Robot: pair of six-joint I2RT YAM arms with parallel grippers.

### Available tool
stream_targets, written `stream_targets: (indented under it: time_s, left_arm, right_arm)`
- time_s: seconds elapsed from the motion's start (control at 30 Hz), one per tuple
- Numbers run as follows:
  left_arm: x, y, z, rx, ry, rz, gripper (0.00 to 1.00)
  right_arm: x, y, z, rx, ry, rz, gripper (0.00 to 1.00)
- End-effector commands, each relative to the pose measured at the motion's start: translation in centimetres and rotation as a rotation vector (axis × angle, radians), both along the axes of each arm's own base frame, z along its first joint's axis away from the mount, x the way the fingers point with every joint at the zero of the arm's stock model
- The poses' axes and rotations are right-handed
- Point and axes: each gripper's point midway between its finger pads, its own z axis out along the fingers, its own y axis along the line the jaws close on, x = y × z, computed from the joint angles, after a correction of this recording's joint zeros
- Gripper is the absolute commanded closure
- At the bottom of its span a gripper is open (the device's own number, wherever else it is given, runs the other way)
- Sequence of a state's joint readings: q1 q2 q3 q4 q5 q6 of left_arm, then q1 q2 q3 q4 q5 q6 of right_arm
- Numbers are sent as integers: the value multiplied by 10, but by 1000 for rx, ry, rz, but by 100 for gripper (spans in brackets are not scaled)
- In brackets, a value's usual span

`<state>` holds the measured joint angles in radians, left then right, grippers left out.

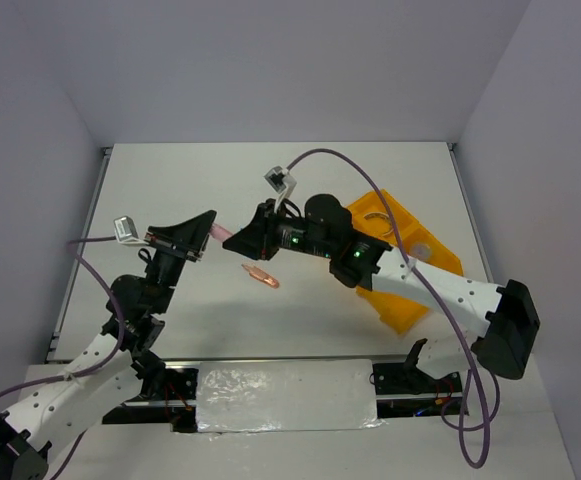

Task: Sort the stationery into containers
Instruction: Close the pen cap on the pen.

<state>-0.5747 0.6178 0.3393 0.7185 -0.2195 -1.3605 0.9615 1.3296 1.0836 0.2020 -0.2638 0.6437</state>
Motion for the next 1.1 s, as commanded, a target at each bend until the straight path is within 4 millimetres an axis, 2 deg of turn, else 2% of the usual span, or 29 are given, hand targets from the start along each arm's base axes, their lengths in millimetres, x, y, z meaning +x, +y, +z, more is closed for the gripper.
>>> stream_targets:
  time_s: [0.0, 0.1, 0.17, 0.2, 0.23, 0.27, 0.3, 0.33, 0.37, 0.43, 0.47, 0.53, 0.57, 0.6, 0.63, 0.8, 0.93, 1.0, 1.07]
  left_arm:
    - [-27, -50, -43, 228, 25, -236, 100]
    - [-32, -60, -57, 270, 32, -289, 100]
    - [-35, -64, -60, 275, 22, -316, 100]
    - [-35, -64, -58, 284, 20, -317, 100]
    - [-35, -64, -57, 309, 6, -307, 100]
    - [-31, -60, -60, 333, 28, -280, 100]
    - [-31, -58, -60, 345, 24, -266, 100]
    - [-32, -54, -55, 354, 1, -247, 100]
    - [-32, -51, -56, 366, 6, -232, 100]
    - [-31, -49, -52, 387, -10, -216, 100]
    - [-31, -49, -48, 390, -16, -213, 100]
    - [-33, -54, -49, 403, -32, -244, 100]
    - [-34, -57, -49, 403, -39, -258, 100]
    - [-34, -59, -47, 392, -50, -266, 100]
    - [-37, -62, -48, 390, -57, -289, 100]
    - [-39, -68, -46, 368, -81, -322, 100]
    - [-41, -68, -43, 375, -89, -327, 100]
    - [-41, -68, -43, 387, -88, -326, 100]
    - [-42, -69, -45, 395, -87, -331, 100]
  right_arm:
    - [18, 15, 91, 158, -199, 3, 100]
    - [17, 30, 96, 140, -212, 61, 100]
    - [19, 35, 94, 119, -213, 75, 100]
    - [21, 36, 86, 98, -204, 75, 100]
    - [24, 35, 82, 91, -203, 69, 100]
    - [22, 32, 62, 74, -164, 81, 100]
    - [18, 24, 75, 125, -198, 90, 100]
    - [14, 20, 72, 132, -204, 103, 96]
    - [13, 17, 57, 116, -191, 109, 93]
    - [7, 10, 60, 123, -207, 119, 93]
    - [4, 9, 53, 114, -203, 130, 93]
    - [-8, 2, 62, 144, -240, 160, 91]
    - [-12, 0, 56, 142, -244, 175, 88]
    - [-15, -2, 60, 156, -264, 184, 83]
    - [-18, -5, 61, 159, -266, 187, 83]
    - [-20, -3, 53, 152, -258, 208, 71]
    - [-21, -1, 48, 148, -251, 221, 70]
    - [-20, -2, 49, 155, -258, 216, 64]
    - [-20, -3, 51, 160, -262, 208, 64]
